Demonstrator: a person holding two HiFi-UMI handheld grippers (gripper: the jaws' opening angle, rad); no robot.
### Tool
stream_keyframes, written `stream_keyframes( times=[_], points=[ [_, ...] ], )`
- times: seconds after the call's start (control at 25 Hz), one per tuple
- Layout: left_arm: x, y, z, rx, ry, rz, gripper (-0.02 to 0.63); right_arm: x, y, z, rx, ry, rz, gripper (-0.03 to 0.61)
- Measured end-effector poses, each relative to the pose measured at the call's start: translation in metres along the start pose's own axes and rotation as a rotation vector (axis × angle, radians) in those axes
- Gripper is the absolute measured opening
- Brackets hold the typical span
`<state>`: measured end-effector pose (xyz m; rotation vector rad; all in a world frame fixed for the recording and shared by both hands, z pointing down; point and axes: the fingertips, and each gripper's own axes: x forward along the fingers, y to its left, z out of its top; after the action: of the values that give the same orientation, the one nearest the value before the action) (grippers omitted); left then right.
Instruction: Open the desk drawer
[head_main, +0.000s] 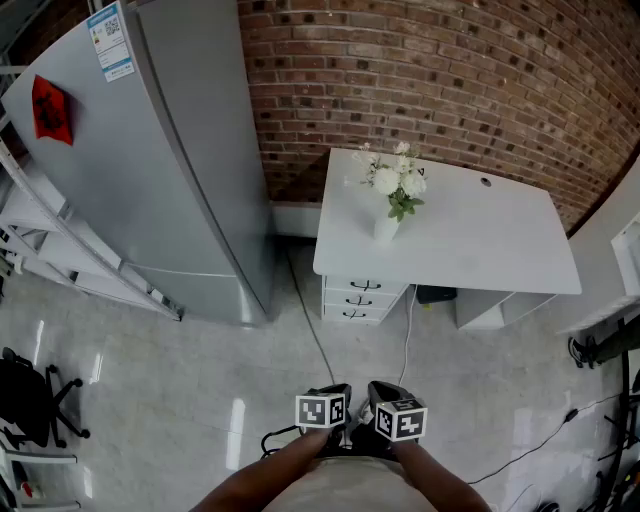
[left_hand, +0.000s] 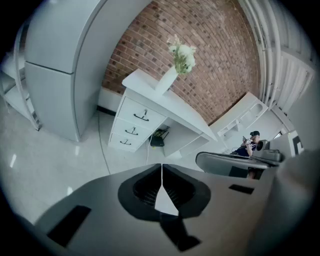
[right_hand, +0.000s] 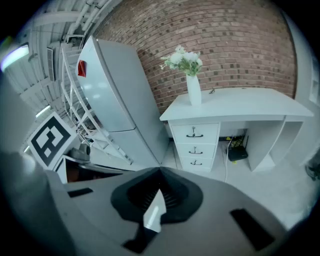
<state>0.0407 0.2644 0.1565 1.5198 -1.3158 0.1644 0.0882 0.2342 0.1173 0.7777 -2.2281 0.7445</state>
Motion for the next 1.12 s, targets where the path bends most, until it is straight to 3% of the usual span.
stream_keyframes(
  times=[0.32, 1.12],
  points=[
    [-0.001, -0.005, -0.007, 0.006, 0.004, -0.001, 0.014, -0.004, 0.003, -0.005, -0.009, 0.002, 0.012, 0.015],
    [0.010, 0.000, -0.032, 0.008, 0.067, -0.032, 0.014, -0.013, -0.002, -0.020, -0.021, 0.002, -0.061, 0.015]
  ],
)
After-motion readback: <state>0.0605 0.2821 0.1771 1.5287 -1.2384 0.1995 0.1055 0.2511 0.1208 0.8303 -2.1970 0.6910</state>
